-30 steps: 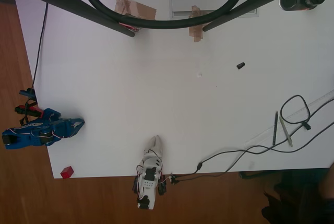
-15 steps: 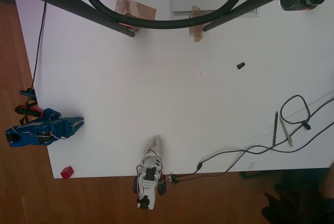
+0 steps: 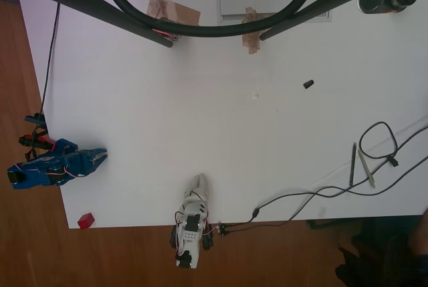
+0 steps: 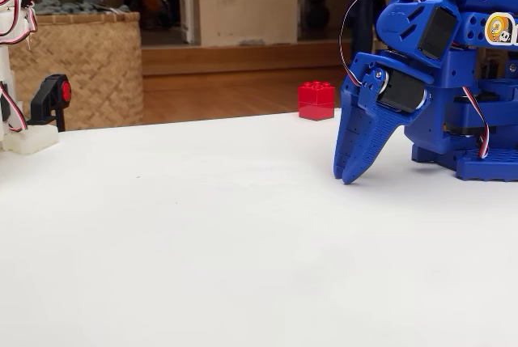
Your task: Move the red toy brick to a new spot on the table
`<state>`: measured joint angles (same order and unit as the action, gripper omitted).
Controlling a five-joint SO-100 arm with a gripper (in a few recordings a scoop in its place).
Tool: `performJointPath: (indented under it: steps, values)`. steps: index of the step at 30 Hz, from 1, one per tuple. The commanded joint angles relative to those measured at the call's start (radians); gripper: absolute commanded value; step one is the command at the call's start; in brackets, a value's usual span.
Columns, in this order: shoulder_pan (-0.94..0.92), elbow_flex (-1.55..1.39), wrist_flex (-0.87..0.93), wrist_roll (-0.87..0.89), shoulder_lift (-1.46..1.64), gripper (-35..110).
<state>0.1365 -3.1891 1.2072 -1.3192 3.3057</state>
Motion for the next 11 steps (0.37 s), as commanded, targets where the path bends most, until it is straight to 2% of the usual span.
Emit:
performJointPath:
  steps: [1,11]
  values:
    - [0.054,-0.032,0.006,0.023,0.034,6]
    - [0.094,-0.032,0.006,0.040,0.034,6]
